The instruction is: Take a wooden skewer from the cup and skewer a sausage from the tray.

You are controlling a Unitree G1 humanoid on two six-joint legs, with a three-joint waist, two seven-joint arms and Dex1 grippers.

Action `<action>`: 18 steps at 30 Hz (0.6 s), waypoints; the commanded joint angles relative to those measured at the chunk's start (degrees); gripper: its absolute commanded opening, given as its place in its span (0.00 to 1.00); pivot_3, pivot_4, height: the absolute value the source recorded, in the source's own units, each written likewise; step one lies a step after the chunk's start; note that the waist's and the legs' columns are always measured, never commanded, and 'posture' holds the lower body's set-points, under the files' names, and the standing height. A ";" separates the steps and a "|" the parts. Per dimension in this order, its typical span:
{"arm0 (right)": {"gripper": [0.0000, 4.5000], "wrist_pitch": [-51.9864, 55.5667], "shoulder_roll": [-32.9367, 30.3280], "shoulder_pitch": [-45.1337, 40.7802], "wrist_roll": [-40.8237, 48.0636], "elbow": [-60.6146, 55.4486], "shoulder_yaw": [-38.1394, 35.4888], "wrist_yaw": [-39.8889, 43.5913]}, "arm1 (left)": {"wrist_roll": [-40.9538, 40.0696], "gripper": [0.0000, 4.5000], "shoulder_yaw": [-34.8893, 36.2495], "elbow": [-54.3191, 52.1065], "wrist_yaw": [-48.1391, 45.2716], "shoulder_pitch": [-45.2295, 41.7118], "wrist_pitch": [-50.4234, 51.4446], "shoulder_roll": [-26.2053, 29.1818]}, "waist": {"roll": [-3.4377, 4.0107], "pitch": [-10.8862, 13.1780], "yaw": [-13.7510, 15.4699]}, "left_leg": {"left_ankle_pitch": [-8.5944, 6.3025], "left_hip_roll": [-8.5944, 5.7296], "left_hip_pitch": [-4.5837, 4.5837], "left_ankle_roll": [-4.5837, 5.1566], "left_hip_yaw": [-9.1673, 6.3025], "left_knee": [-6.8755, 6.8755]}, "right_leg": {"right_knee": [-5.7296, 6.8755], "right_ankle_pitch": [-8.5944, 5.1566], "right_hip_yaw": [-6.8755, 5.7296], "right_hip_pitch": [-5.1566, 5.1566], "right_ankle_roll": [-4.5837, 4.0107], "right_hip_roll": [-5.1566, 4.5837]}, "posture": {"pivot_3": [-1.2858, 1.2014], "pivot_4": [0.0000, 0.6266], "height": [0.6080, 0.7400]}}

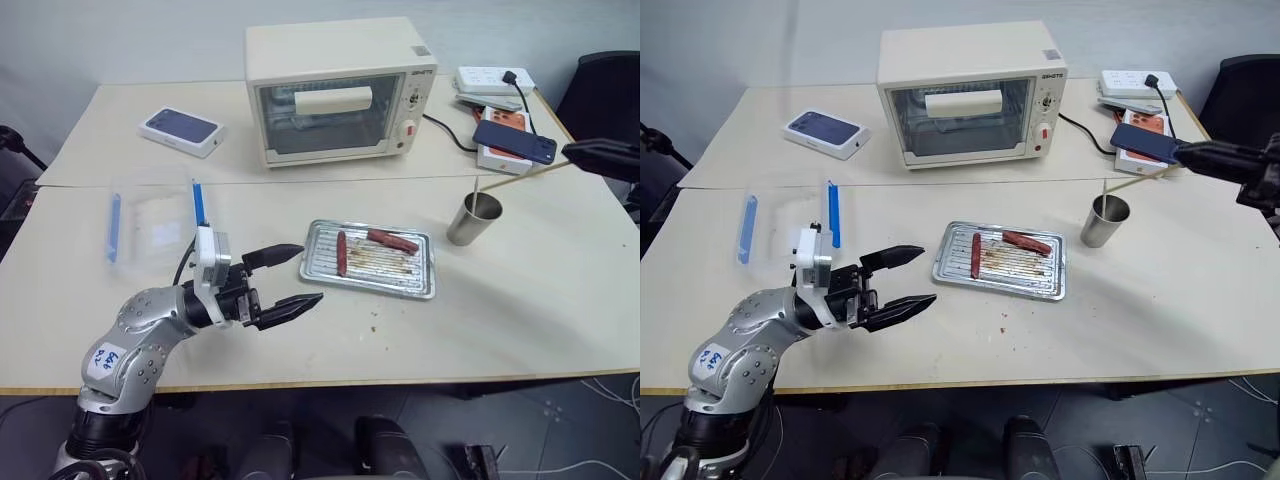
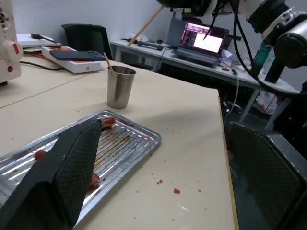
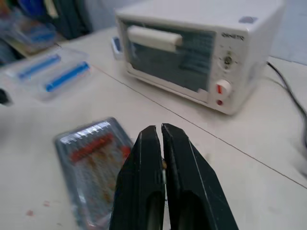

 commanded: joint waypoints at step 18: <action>0.00 18.38 33.22 9.25 27.87 -31.42 0.78 -23.32 | -7.54 0.92 -2.07 0.71 0.04 -8.82 6.00 -7.06 | -0.02 0.01 1.35 | -0.12 0.15 -0.26 -0.12 -0.11 0.37 | 0.12 0.04 -0.04 -0.17 0.01 0.24 | 0.52 0.24 1.00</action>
